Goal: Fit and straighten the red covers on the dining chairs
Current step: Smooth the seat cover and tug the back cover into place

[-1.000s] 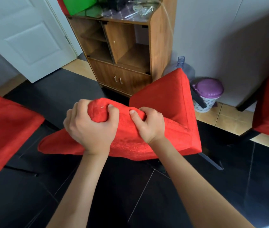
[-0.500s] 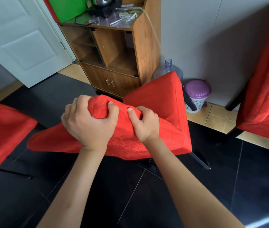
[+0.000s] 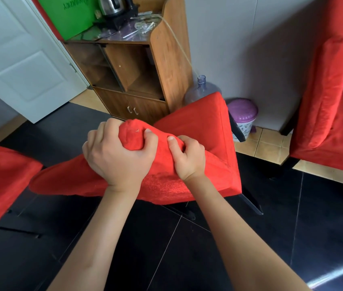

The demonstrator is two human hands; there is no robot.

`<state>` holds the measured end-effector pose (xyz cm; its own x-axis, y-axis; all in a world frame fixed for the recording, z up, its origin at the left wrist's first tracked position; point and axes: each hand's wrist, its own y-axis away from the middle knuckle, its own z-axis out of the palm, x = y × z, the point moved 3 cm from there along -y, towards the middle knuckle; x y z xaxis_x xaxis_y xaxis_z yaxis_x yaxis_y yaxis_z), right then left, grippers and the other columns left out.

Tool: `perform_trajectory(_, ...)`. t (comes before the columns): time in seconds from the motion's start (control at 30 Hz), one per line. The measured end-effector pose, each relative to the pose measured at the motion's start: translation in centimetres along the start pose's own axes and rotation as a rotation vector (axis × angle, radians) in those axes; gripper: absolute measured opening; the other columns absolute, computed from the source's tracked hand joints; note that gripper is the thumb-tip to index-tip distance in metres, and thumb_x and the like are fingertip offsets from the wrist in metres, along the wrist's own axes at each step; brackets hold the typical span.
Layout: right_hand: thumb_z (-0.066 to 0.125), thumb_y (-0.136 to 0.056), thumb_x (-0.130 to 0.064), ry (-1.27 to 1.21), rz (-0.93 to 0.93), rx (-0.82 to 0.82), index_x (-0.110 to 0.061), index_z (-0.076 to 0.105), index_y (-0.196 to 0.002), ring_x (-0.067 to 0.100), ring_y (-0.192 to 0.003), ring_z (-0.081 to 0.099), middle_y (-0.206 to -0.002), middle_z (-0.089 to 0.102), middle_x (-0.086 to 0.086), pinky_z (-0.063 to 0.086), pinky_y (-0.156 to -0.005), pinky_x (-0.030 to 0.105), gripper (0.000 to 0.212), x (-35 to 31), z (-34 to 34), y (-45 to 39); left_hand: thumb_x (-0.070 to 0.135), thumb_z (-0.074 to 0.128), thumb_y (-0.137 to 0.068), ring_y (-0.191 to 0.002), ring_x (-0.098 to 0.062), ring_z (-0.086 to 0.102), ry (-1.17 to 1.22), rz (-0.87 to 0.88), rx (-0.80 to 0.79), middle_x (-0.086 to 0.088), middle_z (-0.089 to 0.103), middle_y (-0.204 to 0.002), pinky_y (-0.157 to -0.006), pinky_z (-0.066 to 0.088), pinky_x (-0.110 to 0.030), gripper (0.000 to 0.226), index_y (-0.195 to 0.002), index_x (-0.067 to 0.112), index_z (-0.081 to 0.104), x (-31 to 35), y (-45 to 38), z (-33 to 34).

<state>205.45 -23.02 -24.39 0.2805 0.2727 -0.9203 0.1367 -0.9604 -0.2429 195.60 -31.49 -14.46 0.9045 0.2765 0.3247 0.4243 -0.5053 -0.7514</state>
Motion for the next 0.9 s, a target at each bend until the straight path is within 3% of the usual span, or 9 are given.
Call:
perform_trajectory(0.23,0.033,-0.075,-0.067,-0.034,0.021,0.025,-0.015,0.043,-0.054,0.027,-0.059,0.046,-0.052,0.04,-0.001,0.042,-0.062,0.046,0.057,0.9,-1.6,0.2,0.041,0.062,-0.069,-0.072,-0.034,0.057,0.004,0.039,0.002,-0.01,0.061,-0.074,-0.066,0.04,-0.039,0.036,-0.077,0.006,0.058,1.8,0.6,0.3)
perform_trajectory(0.53,0.032,-0.073,-0.068,-0.056,0.06,0.028,-0.023,0.04,-0.054,0.021,-0.061,0.041,-0.052,0.037,-0.007,0.04,-0.064,0.041,0.049,1.8,-4.0,0.2,0.043,0.061,-0.069,-0.074,-0.035,0.057,-0.01,0.047,-0.029,-0.011,0.062,-0.076,-0.066,0.041,-0.04,0.039,-0.077,0.006,0.059,4.7,1.5,0.6)
perform_trajectory(0.83,0.033,-0.07,-0.071,-0.089,0.104,0.05,-0.021,0.056,-0.069,0.023,-0.071,0.052,-0.063,0.053,-0.006,0.038,-0.07,0.034,0.055,1.9,-5.3,0.3,0.045,0.062,-0.067,-0.077,-0.035,0.058,-0.001,0.052,-0.04,-0.011,0.062,-0.078,-0.066,0.04,-0.039,0.04,-0.079,0.007,0.059,6.3,1.9,1.1)
perform_trajectory(0.9,0.032,-0.069,-0.072,-0.086,0.094,0.027,-0.016,0.063,-0.079,0.025,-0.08,0.056,-0.074,0.062,-0.001,0.042,-0.079,0.037,0.065,1.7,-5.2,0.6,0.045,0.062,-0.067,-0.077,-0.036,0.057,-0.004,0.044,-0.03,-0.012,0.062,-0.078,-0.066,0.04,-0.039,0.041,-0.079,0.006,0.058,6.2,2.0,1.0)
